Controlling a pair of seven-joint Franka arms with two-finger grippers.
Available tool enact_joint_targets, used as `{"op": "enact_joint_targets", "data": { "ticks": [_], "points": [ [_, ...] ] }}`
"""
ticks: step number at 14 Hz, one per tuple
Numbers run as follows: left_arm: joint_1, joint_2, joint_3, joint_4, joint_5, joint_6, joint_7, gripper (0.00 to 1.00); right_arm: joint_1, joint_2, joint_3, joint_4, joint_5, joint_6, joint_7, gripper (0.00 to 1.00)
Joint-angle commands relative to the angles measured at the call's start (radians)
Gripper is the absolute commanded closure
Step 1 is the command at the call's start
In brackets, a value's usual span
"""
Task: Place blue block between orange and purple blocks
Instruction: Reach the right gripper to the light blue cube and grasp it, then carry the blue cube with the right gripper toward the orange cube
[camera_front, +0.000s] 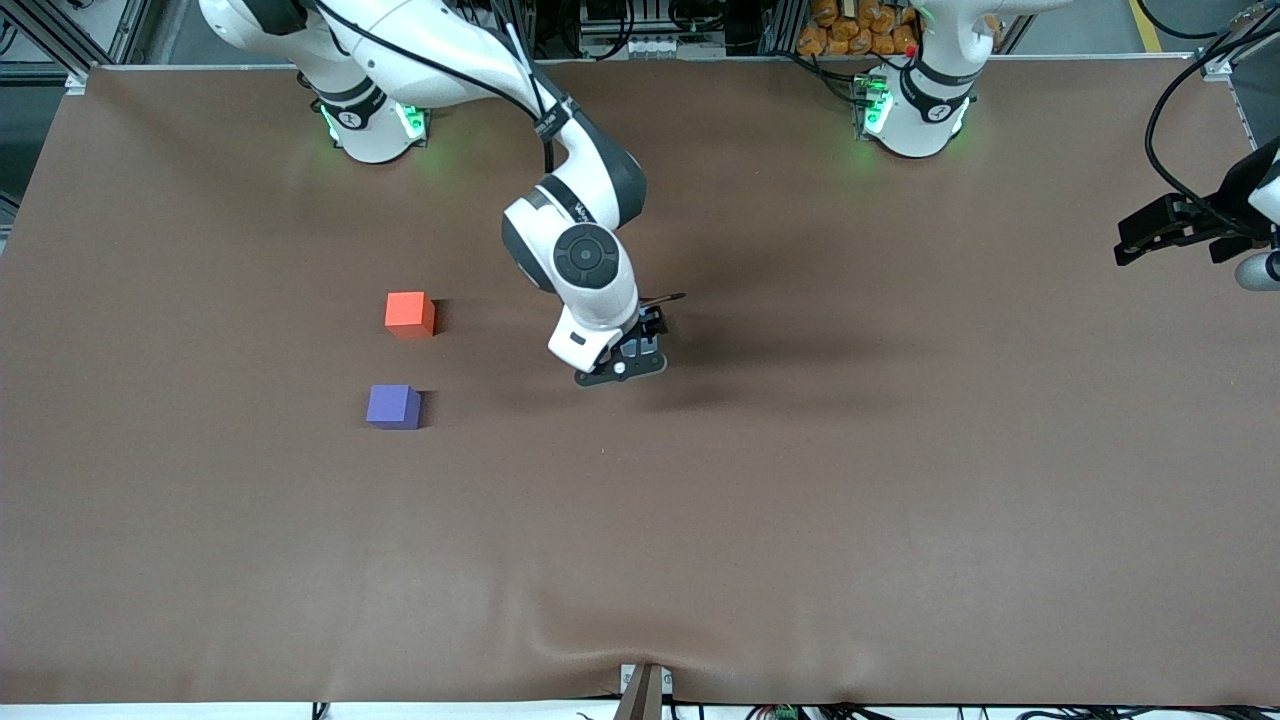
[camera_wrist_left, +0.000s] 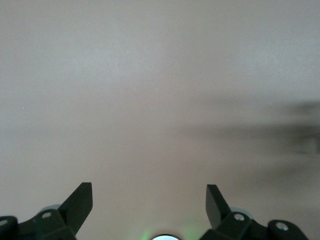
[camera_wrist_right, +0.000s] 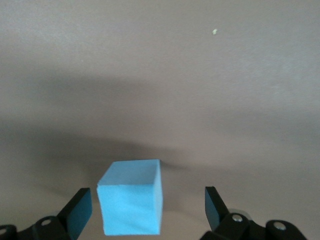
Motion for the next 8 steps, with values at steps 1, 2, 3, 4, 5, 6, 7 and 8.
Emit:
{"op": "enact_joint_targets", "data": {
  "ticks": [1,2,3,4,5,6,7,8],
  "points": [
    [0.006,0.0,-0.005,0.006,0.004,-0.011,-0.01,0.0,0.043,0.002,-0.014,-0.029,-0.028,0.042,0.049,0.0],
    [0.011,0.0,-0.005,0.006,0.004,-0.011,-0.011,0.0,0.042,0.0,-0.012,-0.038,-0.036,0.042,0.049,0.0],
    [0.02,0.0,-0.005,0.006,0.003,-0.011,-0.01,0.0,0.042,-0.001,-0.012,-0.047,-0.039,0.039,0.049,0.0],
    [0.026,0.0,-0.007,0.006,0.003,-0.011,-0.008,0.0,0.051,-0.003,-0.014,-0.053,-0.041,0.039,0.049,0.0],
    [0.029,0.0,-0.005,0.006,0.003,-0.011,-0.008,0.0,0.065,-0.001,-0.014,-0.055,-0.052,0.039,0.049,0.0],
    [0.043,0.0,-0.005,0.006,-0.002,-0.011,-0.005,0.0,0.065,0.003,-0.014,-0.055,-0.074,0.044,0.051,0.0],
    [0.055,0.0,-0.005,0.006,-0.006,-0.011,-0.003,0.0,0.068,0.008,-0.014,-0.055,-0.075,0.046,0.055,0.0],
    [0.064,-0.001,-0.007,0.008,-0.01,-0.011,-0.002,0.0,0.076,0.009,-0.014,-0.055,-0.076,0.046,0.058,0.0]
  ]
}}
